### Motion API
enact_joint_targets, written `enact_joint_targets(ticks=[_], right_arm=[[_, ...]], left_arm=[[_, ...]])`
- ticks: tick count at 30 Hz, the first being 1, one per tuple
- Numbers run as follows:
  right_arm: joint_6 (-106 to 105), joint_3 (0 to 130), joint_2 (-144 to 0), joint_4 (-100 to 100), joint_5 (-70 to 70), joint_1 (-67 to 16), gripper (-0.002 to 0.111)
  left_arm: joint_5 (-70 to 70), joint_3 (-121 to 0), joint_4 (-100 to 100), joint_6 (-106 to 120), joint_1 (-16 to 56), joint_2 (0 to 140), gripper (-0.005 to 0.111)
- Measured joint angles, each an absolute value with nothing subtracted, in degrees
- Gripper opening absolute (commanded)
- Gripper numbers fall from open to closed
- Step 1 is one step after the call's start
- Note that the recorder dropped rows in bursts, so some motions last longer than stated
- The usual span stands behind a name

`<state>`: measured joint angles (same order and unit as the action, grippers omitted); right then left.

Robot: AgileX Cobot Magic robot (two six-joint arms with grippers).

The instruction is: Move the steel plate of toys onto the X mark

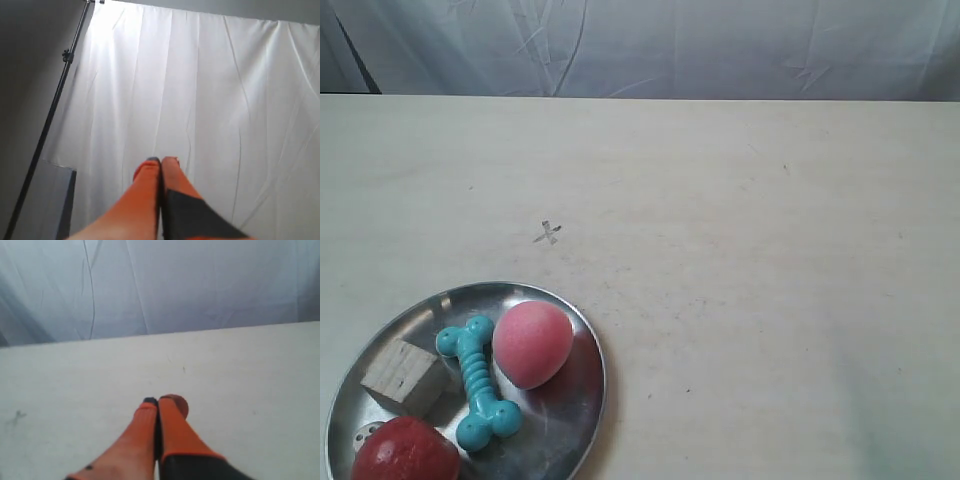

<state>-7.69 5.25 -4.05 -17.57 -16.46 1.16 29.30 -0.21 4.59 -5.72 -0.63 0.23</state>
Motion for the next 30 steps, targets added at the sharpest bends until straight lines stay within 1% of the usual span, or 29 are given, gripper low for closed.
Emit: enact_joint_targets(ticks=[4,13,17,25,27,30], right_arm=[[-7.7,5.3,-4.1,-27.3,-10.0,1.2,-0.001],[-7.7,5.3,-4.1,-32.8,-5.1,1.2,-0.001],[-7.6,5.3,-4.1,-39.3,-5.1,1.2,-0.001],[-7.5,5.4,-5.0,-40.7,-7.3,1.2,-0.001],[-7.4,6.8,-8.3,-38.9,-10.7,1.2,-0.001],[-7.4,11.5,-17.3,-35.6,-16.3,1.2,-0.001]], left_arm=[[29.3,-0.2,4.6,-17.4,-0.6,0.2,0.0],[28.7,-0.2,8.6,-33.6,-0.6,0.2,0.0],[21.6,-0.2,7.2,-42.5,-0.6,0.2,0.0],[13.1,-1.3,-5.5,-50.0,-0.6,0.2,0.0],[7.2,-3.9,-7.5,-50.2,-0.6,0.7,0.0],[-1.8,-9.1,-11.7,-49.9,-0.6,4.9,0.0]])
